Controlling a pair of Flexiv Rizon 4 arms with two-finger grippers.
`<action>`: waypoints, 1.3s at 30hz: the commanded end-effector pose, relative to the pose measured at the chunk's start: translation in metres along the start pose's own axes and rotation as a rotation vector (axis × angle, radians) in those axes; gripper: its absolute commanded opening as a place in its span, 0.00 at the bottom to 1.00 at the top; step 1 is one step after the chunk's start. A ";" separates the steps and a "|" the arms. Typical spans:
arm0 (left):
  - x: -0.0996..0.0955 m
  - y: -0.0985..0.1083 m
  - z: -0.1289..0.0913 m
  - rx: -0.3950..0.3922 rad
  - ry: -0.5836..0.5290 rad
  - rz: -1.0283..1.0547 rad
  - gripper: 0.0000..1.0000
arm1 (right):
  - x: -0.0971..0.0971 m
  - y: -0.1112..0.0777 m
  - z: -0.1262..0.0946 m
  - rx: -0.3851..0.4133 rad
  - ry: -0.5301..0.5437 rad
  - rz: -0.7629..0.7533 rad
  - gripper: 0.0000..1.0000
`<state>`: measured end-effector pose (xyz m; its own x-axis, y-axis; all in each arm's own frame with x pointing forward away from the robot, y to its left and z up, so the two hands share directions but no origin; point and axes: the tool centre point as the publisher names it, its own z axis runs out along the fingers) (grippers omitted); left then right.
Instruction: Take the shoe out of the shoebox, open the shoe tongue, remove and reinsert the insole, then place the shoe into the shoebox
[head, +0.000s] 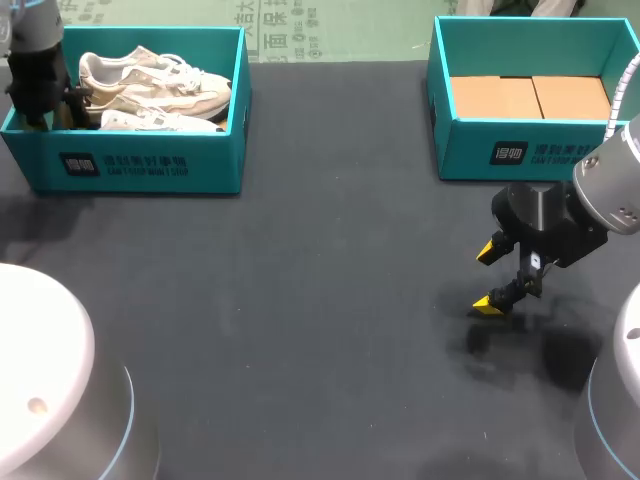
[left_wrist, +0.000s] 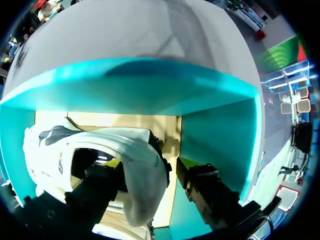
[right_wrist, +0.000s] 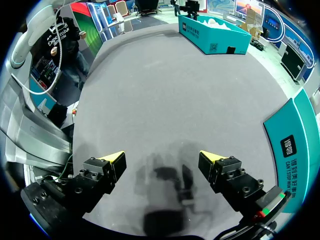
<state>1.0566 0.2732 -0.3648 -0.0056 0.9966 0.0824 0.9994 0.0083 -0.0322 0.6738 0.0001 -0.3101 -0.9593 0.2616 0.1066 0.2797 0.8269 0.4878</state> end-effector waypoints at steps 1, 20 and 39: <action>-0.001 0.002 0.005 0.006 0.001 0.001 0.63 | 0.001 0.000 0.000 0.001 -0.002 0.000 1.00; -0.001 0.000 0.010 0.018 0.019 0.010 0.24 | 0.001 0.000 0.000 0.001 -0.002 0.000 1.00; 0.019 0.003 0.005 0.004 0.044 -0.008 0.00 | 0.001 0.000 0.000 0.001 -0.002 0.000 1.00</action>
<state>1.0600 0.2896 -0.3716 -0.0123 0.9912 0.1317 0.9992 0.0171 -0.0355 0.6738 0.0001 -0.3101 -0.9593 0.2616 0.1066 0.2797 0.8269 0.4878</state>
